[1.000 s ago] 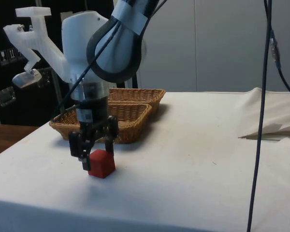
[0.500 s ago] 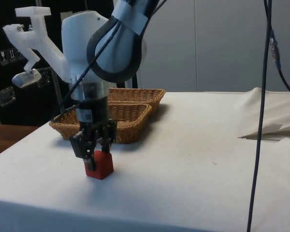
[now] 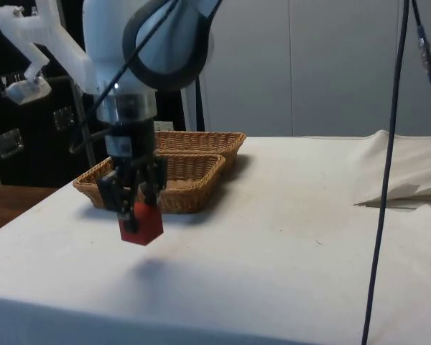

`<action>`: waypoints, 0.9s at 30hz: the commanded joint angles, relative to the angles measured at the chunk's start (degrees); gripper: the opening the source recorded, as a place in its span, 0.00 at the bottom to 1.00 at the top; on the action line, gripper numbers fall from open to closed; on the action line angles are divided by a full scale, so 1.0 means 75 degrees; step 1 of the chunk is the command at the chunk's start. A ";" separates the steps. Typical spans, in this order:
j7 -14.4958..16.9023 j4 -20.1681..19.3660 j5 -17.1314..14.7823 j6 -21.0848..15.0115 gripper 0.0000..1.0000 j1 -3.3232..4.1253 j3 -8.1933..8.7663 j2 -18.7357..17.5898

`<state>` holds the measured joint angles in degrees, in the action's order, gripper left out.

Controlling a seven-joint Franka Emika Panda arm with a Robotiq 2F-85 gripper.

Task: Pick up the red cube and place it into the right basket.

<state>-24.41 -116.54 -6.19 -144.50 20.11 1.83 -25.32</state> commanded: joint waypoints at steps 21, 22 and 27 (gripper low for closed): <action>0.1192 0.0031 -0.0023 0.0810 0.02 -0.0092 0.0015 0.0840; 0.1253 0.0031 -0.0015 0.0840 0.02 -0.0092 0.0015 0.0863; 0.1528 0.0031 0.0008 0.0917 0.02 -0.0092 0.0046 0.0940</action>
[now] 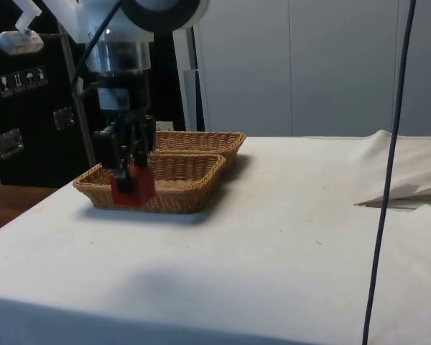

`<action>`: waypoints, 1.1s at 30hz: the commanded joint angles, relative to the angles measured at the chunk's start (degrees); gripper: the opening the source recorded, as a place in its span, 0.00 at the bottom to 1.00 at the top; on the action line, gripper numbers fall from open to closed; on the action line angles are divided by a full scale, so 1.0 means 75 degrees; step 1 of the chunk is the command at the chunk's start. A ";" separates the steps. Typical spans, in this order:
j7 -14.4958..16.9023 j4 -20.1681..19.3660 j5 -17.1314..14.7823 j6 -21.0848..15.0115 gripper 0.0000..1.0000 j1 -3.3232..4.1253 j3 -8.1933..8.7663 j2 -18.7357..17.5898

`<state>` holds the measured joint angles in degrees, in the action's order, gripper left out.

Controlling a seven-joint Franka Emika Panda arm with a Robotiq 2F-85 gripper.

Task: Pick up the red cube and place it into the right basket.

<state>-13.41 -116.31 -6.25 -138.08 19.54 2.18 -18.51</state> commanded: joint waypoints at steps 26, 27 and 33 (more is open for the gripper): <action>0.1467 0.0008 -0.0313 0.0168 0.02 -0.0244 0.0657 0.0023; 0.1566 0.0015 -0.0344 0.0168 0.02 -0.0260 0.0710 0.0015; 0.1849 0.0031 -0.0435 0.0183 0.02 -0.0290 0.0894 0.0000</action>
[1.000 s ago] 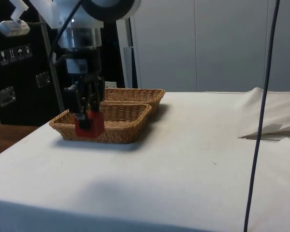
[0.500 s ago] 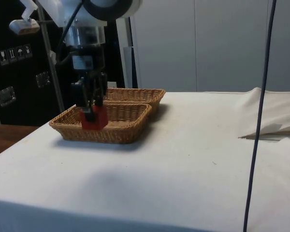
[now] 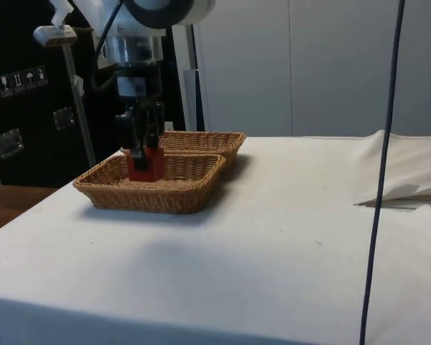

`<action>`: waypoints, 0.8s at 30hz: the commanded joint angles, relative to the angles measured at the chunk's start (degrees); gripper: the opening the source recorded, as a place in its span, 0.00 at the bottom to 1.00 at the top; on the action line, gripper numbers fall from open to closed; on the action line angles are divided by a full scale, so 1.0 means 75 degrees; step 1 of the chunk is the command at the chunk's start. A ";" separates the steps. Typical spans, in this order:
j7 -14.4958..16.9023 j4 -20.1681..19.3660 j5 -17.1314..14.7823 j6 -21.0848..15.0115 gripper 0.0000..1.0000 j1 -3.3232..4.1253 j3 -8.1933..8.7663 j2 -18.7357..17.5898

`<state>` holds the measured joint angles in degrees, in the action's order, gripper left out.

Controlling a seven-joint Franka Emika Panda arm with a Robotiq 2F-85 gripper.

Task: Pick up the red cube and place it into the right basket.

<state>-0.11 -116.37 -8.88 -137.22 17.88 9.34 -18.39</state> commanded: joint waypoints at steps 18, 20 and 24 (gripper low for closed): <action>0.0978 0.0115 -0.0153 0.0076 0.02 -0.0191 0.0558 -0.0107; 0.1024 0.0122 -0.0160 0.0076 0.02 -0.0191 0.0596 -0.0115; 0.1276 0.0160 -0.0168 0.0092 0.02 -0.0229 0.0779 -0.0160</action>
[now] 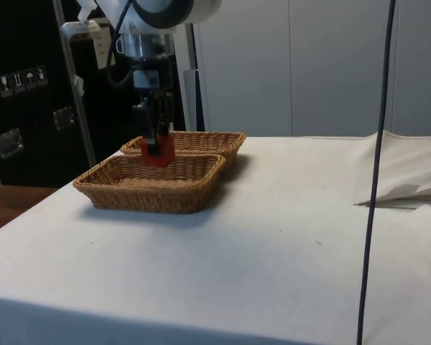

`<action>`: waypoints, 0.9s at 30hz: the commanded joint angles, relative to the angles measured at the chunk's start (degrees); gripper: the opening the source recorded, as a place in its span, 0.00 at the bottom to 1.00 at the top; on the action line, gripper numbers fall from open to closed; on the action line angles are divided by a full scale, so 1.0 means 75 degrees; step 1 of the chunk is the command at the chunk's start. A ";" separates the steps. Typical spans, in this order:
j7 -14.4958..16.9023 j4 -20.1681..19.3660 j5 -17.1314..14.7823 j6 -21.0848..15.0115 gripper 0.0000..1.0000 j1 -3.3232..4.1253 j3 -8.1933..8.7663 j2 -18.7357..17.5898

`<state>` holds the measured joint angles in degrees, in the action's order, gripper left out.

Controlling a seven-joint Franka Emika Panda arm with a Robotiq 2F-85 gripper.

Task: Pick up the red cube and place it into the right basket.

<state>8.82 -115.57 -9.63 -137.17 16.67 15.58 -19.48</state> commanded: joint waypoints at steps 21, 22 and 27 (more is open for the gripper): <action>0.1100 0.0535 -0.0283 0.0183 0.02 -0.0222 0.0810 -0.0588; 0.1146 0.0573 -0.0306 0.0199 0.02 -0.0222 0.0848 -0.0634; 0.1444 0.0840 -0.0458 0.0267 0.02 -0.0275 0.1077 -0.0894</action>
<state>19.14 -109.66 -12.61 -135.85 15.24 24.12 -26.07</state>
